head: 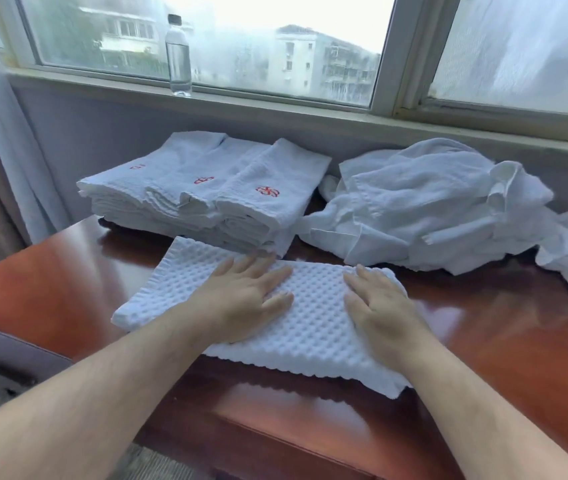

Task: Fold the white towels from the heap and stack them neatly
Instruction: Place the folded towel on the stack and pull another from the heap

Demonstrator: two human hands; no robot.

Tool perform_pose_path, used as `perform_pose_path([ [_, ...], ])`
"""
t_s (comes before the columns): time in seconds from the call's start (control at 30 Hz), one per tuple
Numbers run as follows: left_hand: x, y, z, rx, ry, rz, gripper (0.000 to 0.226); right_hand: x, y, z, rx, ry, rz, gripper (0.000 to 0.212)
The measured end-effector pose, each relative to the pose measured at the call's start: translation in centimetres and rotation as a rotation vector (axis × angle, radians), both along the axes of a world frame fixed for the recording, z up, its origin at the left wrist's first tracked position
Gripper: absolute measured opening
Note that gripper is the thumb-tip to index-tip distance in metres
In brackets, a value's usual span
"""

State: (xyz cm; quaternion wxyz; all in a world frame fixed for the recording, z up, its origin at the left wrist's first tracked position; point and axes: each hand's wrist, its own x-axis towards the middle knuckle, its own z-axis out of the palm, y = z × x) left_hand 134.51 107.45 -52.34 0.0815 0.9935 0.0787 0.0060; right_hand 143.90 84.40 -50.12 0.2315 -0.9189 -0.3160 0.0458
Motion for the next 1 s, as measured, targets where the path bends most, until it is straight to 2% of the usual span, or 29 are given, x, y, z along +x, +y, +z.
perform_pose_path([
  [0.07, -0.5, -0.4, 0.1, 0.002, 0.006, 0.016, 0.075, -0.4, -0.6, 0.0, 0.126, 0.028, -0.186, 0.052],
  [0.13, -0.9, -0.7, 0.3, 0.002, 0.018, 0.031, 0.073, -0.7, -1.4, 0.4, 0.230, 0.146, -0.385, 0.065],
  [0.23, -1.8, -1.2, 0.4, -0.005, 0.033, 0.056, 0.069, -0.6, -2.2, 1.3, 0.341, 0.340, -0.511, 0.077],
  [0.33, -2.9, -1.8, 0.3, -0.028, 0.033, 0.106, 0.067, -1.2, -2.9, 2.2, 0.353, 0.520, -0.508, 0.071],
  [0.43, -4.1, -2.4, 0.2, -0.048, -0.004, 0.175, 0.069, -2.3, -3.3, 2.5, 0.288, 0.622, -0.354, 0.054],
  [0.57, -5.1, -2.7, 0.5, -0.106, -0.033, 0.224, 0.078, -3.4, -2.8, 4.7, 0.333, 0.456, -0.160, 0.038],
  [0.67, -5.0, -1.9, 3.6, -0.227, -0.254, 0.150, 0.095, -4.3, -2.2, 9.2, 0.334, 0.254, 0.086, 0.038],
  [0.73, -5.0, -1.3, 6.8, -0.445, -0.450, 0.000, 0.088, -4.8, -1.7, 12.5, 0.319, 0.137, 0.243, 0.037],
  [0.83, -5.0, -0.2, 10.3, -0.811, -0.477, -0.195, 0.079, -5.3, -0.6, 16.6, 0.265, 0.025, 0.425, 0.027],
  [0.93, -4.8, 0.9, 12.0, -0.951, -0.487, -0.191, 0.060, -4.9, 1.2, 19.5, 0.210, -0.079, 0.484, 0.021],
  [1.0, -4.5, 1.6, 12.5, -0.971, -0.601, -0.144, 0.043, -4.0, 2.3, 20.2, 0.333, -0.193, 0.388, 0.025],
])
